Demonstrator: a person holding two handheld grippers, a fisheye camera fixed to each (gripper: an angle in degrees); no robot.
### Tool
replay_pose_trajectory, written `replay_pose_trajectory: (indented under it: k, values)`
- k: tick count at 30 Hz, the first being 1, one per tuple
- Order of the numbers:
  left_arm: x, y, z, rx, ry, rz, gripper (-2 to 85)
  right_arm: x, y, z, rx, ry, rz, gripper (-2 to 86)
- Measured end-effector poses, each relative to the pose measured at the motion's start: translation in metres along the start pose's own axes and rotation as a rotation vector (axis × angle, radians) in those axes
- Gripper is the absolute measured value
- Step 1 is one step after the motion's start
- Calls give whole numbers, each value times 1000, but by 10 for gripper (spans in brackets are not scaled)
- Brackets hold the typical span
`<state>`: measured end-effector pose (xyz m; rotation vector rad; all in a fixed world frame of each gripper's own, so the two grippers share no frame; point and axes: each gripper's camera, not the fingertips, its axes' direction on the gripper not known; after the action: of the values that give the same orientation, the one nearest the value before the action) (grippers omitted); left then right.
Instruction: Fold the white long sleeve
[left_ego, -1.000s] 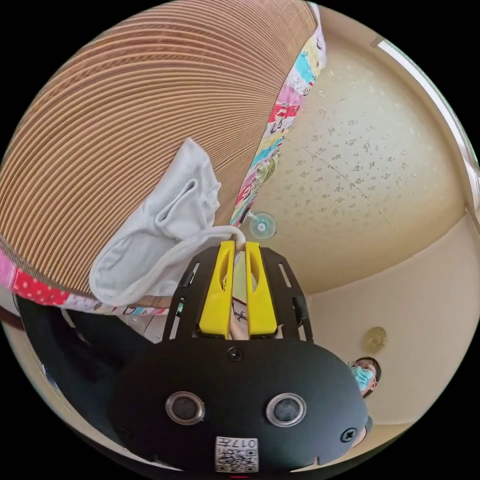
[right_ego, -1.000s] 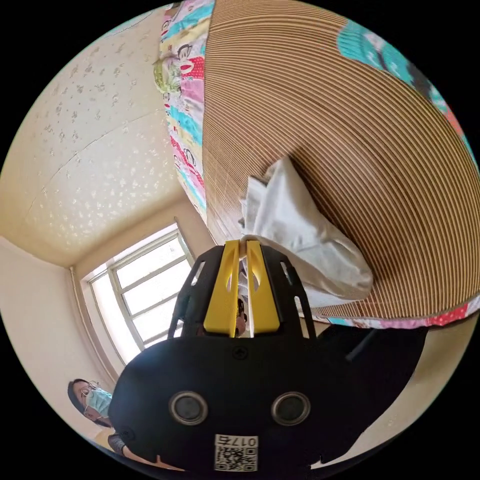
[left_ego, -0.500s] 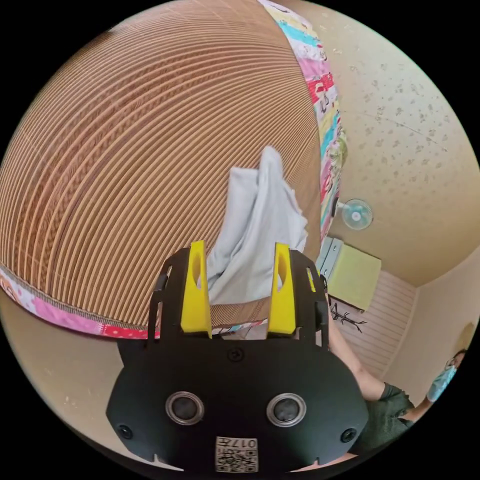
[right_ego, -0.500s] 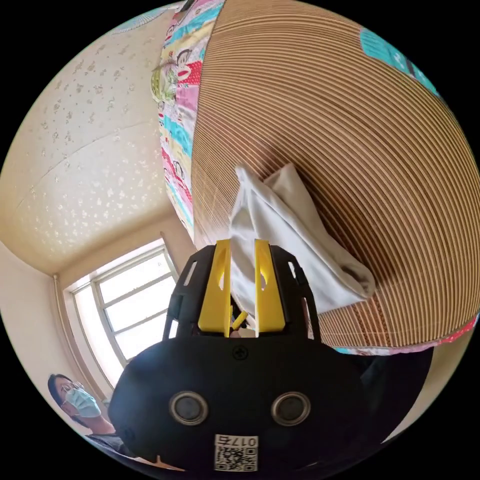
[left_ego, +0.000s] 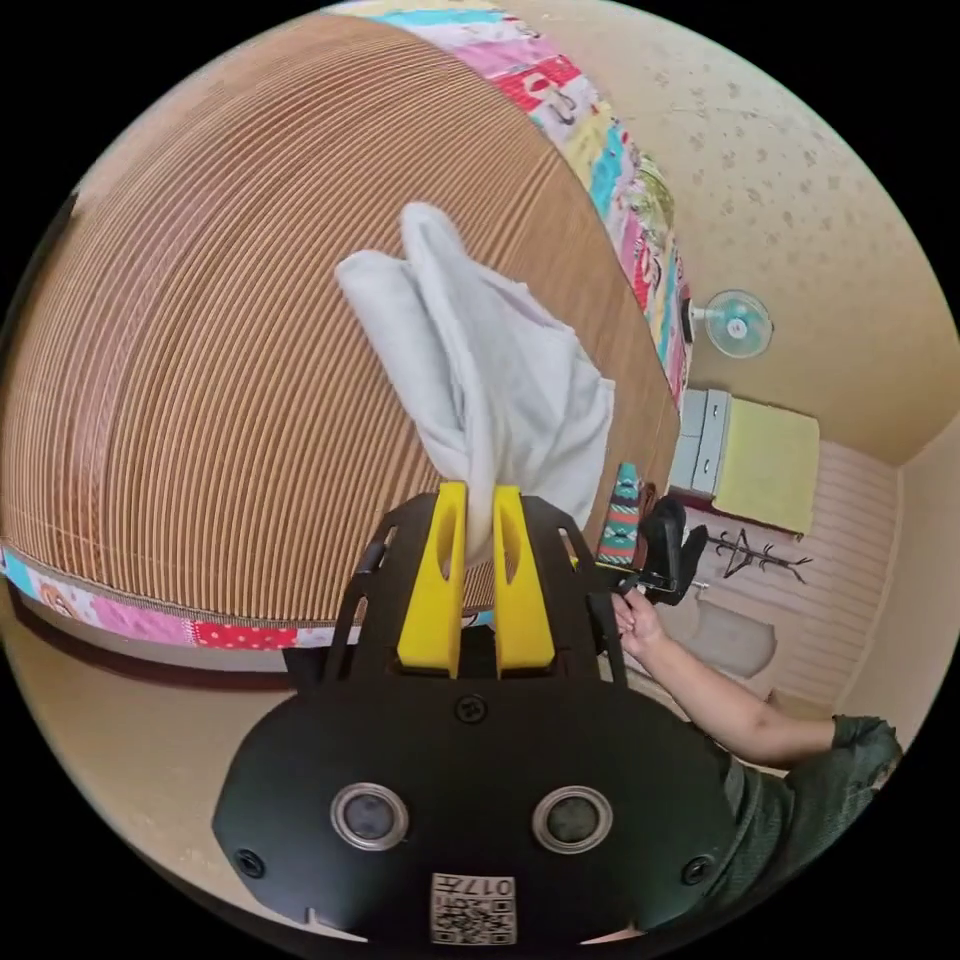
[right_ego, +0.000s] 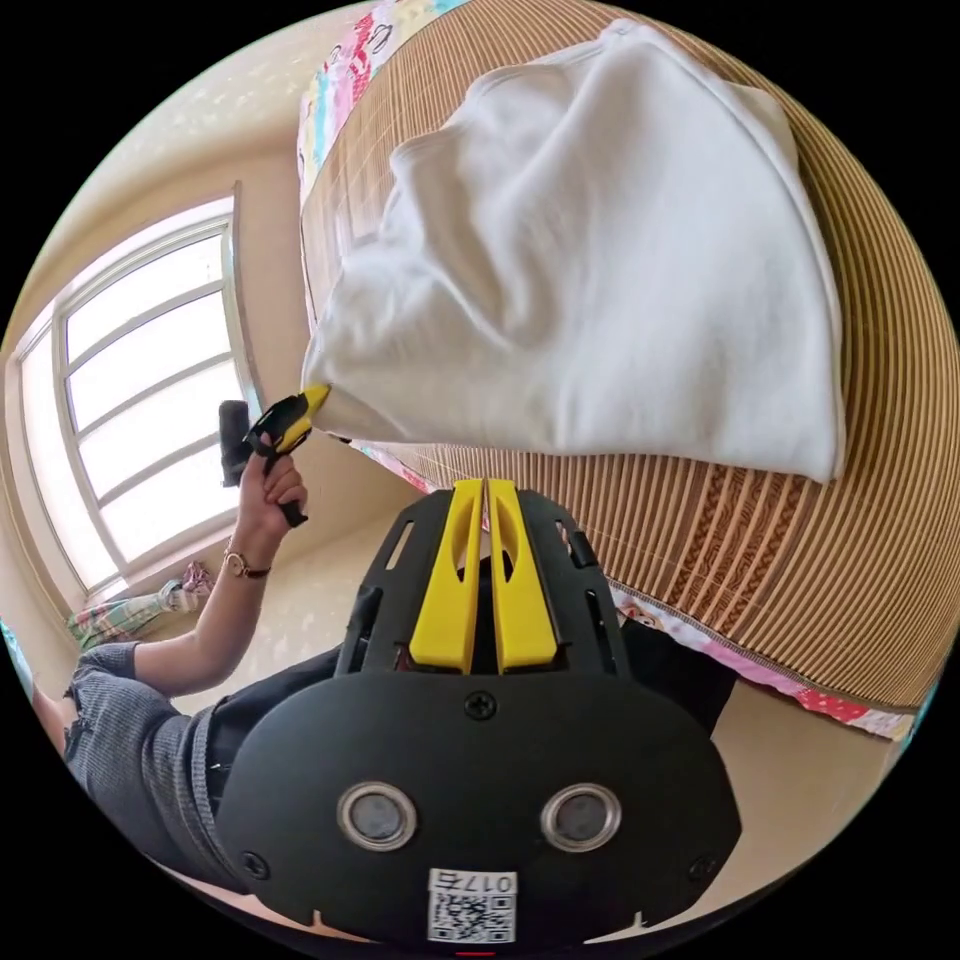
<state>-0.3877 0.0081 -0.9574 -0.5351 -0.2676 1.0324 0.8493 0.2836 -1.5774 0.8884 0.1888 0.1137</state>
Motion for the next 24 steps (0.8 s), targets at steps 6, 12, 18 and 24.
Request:
replay_pose_trajectory:
  k: [6,12,18,24]
  values:
    - [217,3,64,-5,-100,376,57,15,7,-12,53,-117,40,7]
    - [301,41,168,-270,-74,639,150,80,45,-60,90,-87,185,16]
    - [243,51,173,-377,238,554,96,144,72,-126,134,-8,257,60]
    - [131,16,139,-93,124,167,143,162,52,-170,297,-197,158,136]
